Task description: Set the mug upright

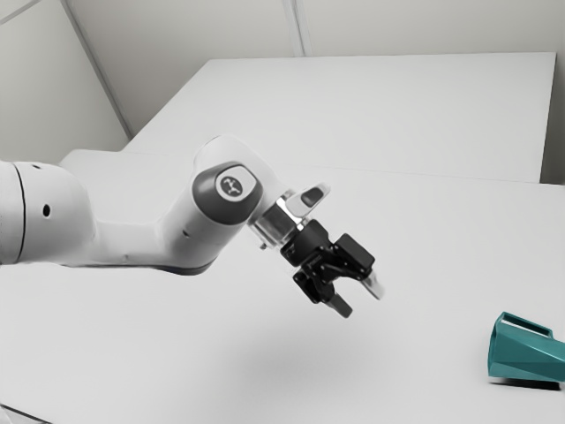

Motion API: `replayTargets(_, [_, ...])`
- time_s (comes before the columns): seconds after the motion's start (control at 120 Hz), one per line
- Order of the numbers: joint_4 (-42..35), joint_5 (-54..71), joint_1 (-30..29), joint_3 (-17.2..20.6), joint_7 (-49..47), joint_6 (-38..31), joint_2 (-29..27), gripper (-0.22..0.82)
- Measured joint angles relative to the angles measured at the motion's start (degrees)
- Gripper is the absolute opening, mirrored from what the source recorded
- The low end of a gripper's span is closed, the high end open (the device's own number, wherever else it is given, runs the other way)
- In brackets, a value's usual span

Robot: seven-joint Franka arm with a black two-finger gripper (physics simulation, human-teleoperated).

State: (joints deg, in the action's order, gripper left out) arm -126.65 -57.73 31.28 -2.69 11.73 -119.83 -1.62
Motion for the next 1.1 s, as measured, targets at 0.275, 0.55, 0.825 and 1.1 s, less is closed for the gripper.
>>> replayTargets(0.275, [-0.3, -12.2, 5.6, 1.5, 6.6, -5.8, 6.2, 0.60])
replayTargets(0.55, [4.1, -20.2, 5.5, 2.2, 13.6, -12.1, 13.8, 0.60])
replayTargets(0.825, [12.8, -24.3, 10.2, 2.3, 18.3, -18.3, 22.5, 0.60])
replayTargets(1.1, [18.3, -25.8, 12.0, 2.3, 21.3, -23.0, 26.8, 0.60])
